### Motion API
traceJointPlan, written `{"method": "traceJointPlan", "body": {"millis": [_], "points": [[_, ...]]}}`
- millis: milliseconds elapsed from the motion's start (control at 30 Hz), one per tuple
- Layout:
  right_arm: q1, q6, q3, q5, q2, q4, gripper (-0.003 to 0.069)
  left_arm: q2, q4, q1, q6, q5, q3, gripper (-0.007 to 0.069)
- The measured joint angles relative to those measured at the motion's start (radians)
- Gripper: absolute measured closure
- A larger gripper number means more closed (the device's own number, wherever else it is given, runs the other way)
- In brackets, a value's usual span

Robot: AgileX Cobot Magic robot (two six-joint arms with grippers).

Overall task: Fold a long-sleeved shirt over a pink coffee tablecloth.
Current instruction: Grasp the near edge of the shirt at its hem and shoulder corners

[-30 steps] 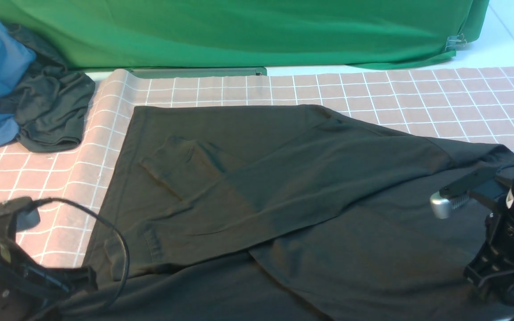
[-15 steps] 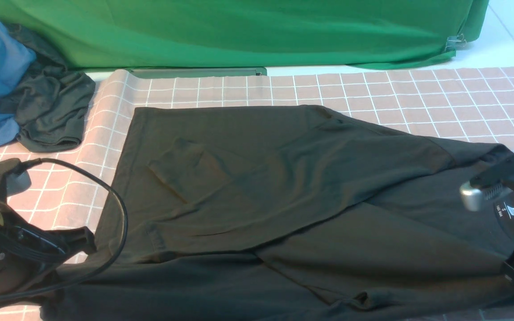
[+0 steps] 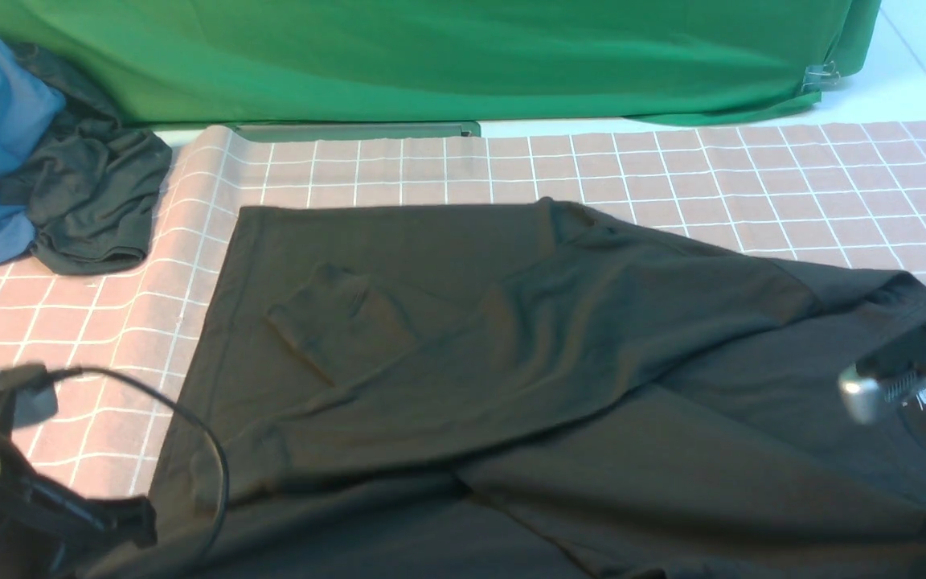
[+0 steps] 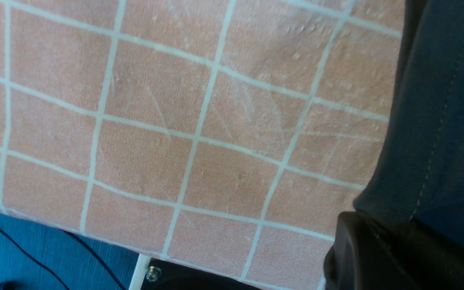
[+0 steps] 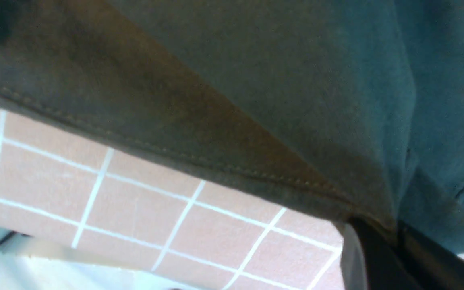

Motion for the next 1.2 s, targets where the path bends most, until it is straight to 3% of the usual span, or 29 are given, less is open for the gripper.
{"method": "traceJointPlan", "body": {"millis": [100, 200, 233, 367, 467, 633, 833, 1000, 1200], "points": [[0.000, -0.001, 0.025, -0.040, 0.000, 0.003, 0.0594, 0.000, 0.000, 0.000, 0.000, -0.021, 0.022, 0.0580], [0.000, 0.027, 0.030, -0.074, 0.000, 0.003, 0.0533, 0.000, 0.003, 0.000, 0.000, -0.037, 0.027, 0.0580], [0.000, 0.039, 0.030, -0.079, 0.000, 0.002, 0.0455, 0.000, 0.005, 0.000, 0.002, -0.046, 0.027, 0.0580], [-0.001, 0.077, 0.030, -0.077, 0.000, 0.007, 0.0287, 0.000, 0.007, 0.000, 0.007, -0.058, 0.028, 0.0580], [-0.001, 0.072, 0.030, -0.041, 0.000, 0.040, 0.0222, 0.000, 0.007, 0.000, 0.009, -0.058, 0.028, 0.0580], [-0.001, 0.011, 0.036, 0.008, -0.001, 0.085, 0.0207, 0.000, 0.008, 0.000, 0.012, -0.060, 0.028, 0.0580], [0.064, -0.048, 0.146, -0.136, -0.004, 0.095, 0.0204, 0.000, 0.008, 0.000, 0.015, -0.064, 0.028, 0.0580], [0.155, -0.077, 0.254, -0.352, -0.005, 0.079, 0.0201, 0.000, 0.008, 0.000, 0.015, -0.080, 0.028, 0.0580], [0.220, -0.111, 0.292, -0.403, -0.017, 0.025, 0.0200, 0.000, 0.008, 0.000, 0.015, -0.090, 0.028, 0.0580]]}}
